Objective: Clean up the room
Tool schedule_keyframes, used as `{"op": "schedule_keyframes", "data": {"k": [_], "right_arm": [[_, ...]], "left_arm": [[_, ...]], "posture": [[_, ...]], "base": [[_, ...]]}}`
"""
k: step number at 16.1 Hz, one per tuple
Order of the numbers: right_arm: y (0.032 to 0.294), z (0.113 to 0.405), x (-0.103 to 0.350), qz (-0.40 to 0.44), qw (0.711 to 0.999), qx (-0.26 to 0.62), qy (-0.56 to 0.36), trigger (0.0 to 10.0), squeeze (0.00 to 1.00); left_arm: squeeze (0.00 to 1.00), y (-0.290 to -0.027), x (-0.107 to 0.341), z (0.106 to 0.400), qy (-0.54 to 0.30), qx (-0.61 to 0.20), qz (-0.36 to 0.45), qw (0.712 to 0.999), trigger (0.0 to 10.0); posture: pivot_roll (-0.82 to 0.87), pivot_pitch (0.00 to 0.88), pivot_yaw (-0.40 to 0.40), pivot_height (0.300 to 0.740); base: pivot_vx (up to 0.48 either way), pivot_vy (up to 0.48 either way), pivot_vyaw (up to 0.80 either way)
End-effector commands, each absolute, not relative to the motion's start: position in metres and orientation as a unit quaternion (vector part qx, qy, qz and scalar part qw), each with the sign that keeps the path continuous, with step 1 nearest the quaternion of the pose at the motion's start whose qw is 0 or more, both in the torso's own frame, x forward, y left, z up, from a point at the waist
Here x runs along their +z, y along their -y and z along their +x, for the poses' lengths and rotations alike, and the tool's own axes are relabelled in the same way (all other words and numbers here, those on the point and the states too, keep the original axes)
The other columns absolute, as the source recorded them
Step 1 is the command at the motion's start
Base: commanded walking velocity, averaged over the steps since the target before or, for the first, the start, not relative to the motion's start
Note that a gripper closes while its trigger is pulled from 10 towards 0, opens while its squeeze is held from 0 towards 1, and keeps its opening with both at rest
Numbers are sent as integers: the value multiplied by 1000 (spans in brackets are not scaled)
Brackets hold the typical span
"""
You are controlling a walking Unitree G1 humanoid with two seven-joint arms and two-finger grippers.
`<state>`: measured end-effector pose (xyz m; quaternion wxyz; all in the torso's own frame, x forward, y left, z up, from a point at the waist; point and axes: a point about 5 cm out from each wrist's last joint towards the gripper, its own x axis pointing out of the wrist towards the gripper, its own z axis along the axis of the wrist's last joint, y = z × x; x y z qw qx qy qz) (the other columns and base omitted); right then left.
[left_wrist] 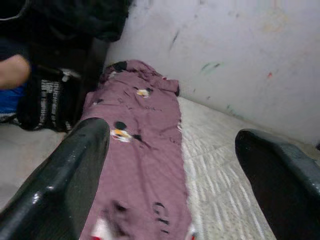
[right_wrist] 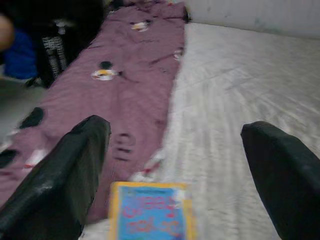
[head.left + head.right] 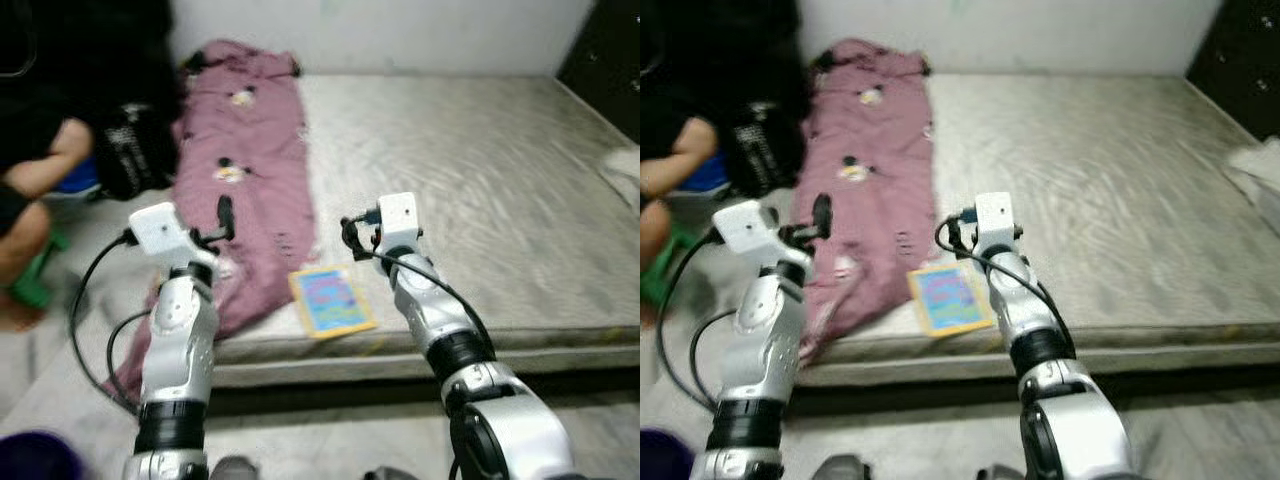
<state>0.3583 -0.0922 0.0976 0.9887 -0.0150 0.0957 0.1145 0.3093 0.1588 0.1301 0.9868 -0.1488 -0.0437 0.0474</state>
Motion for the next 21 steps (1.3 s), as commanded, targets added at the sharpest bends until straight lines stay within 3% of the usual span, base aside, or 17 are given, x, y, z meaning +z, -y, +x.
{"op": "schedule_keyframes", "data": {"k": [1, 8, 19, 21], "right_arm": [[87, 361, 105, -14, 989, 123, -85, 10000, 0], [87, 362, 105, -10, 989, 120, -86, 10000, 0], [89, 362, 104, -6, 989, 113, -90, 10000, 0], [89, 362, 103, -5, 990, 112, -90, 10000, 0]], "left_arm": [[0, -165, 130, 309, 38, 64, -147, 986, 10000], [0, -163, 137, 308, 67, 42, -140, 987, 10000], [0, -161, 136, 308, 64, 32, -136, 988, 10000], [0, -159, 134, 310, 55, 29, -141, 988, 10000]], "posture": [[80, 0, -49, 740], [80, 0, -46, 740], [83, 0, -47, 740], [83, 0, -47, 740]], "base": [[0, 480, 0], [0, 42, 0], [360, 0, -44], [0, 0, 0]]}}
